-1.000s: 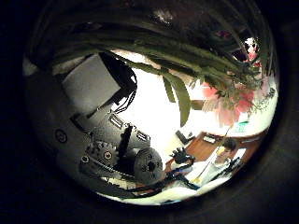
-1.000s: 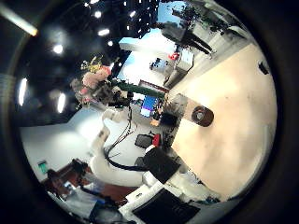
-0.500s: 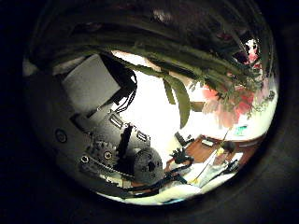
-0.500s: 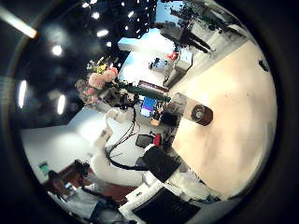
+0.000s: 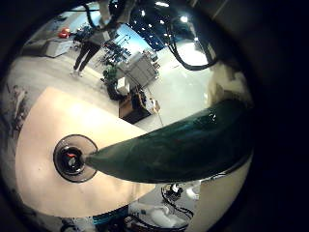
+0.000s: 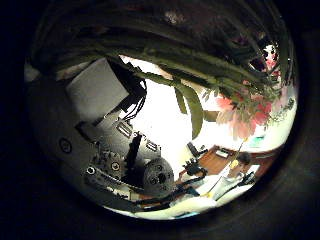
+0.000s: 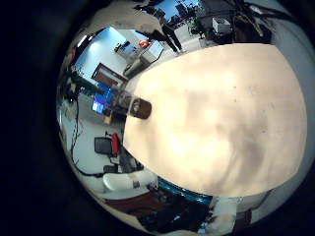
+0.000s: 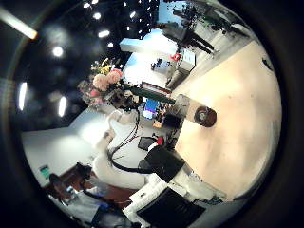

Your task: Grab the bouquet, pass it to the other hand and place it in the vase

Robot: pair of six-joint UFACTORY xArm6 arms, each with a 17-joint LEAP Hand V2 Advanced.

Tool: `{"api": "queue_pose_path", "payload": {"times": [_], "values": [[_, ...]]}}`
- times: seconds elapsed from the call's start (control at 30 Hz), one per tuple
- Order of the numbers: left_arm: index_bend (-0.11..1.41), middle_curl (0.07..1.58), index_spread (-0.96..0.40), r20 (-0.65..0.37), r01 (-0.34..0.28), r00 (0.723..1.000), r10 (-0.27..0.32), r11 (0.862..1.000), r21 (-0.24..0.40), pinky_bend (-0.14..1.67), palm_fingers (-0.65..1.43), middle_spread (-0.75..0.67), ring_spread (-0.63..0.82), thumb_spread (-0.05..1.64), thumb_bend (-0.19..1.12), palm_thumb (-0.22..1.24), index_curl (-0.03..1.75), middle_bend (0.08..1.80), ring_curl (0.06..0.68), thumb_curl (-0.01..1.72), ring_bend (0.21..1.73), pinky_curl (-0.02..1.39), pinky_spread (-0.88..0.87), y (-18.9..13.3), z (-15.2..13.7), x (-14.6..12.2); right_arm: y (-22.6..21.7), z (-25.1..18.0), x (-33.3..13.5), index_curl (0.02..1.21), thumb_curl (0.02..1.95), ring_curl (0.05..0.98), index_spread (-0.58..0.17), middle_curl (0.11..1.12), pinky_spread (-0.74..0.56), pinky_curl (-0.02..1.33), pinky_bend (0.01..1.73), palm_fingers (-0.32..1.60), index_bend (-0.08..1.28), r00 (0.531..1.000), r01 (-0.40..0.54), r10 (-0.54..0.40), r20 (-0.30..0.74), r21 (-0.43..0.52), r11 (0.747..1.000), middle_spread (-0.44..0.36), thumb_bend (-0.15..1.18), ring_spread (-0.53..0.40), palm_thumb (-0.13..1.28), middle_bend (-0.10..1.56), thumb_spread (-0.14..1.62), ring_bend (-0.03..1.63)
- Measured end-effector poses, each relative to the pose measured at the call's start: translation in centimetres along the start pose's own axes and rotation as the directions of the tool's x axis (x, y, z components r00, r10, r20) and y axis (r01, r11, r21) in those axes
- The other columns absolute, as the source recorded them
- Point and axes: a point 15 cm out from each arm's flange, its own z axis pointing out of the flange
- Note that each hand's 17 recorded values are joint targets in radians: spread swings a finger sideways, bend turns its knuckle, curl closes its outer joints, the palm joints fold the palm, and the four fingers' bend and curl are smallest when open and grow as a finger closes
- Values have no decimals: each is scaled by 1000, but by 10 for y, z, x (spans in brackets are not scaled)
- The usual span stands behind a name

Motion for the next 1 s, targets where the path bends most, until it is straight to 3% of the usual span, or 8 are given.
{"api": "queue_pose_path", "payload": {"times": [0.3, 1.0], "values": [[514, 999, -796, 33, 8, 999, -8, 1000, 12, 1417, 1128, -533, -393, 1169, 3, 1034, 1357, 1104, 537, 956, 1487, 602, -474, -4, 0, -17, 0, 0, -2, 288, 402, 184, -374, 338, 536, 312, 846, 179, 166, 1000, 3, -3, 2, -2, 1000, 77, -25, 225, 441, 288, 1036, 759], [433, 1014, -789, 3, 75, 997, -75, 997, -18, 1414, 1106, -535, -394, 1136, -5, 1012, 1412, 1084, 539, 929, 1467, 605, -482, 10, 12, -47, 5, 0, 4, 306, 413, 165, -382, 337, 536, 257, 830, 234, 179, 1000, 6, -6, -16, -20, 1000, 60, -25, 221, 467, 239, 1043, 716]]}}
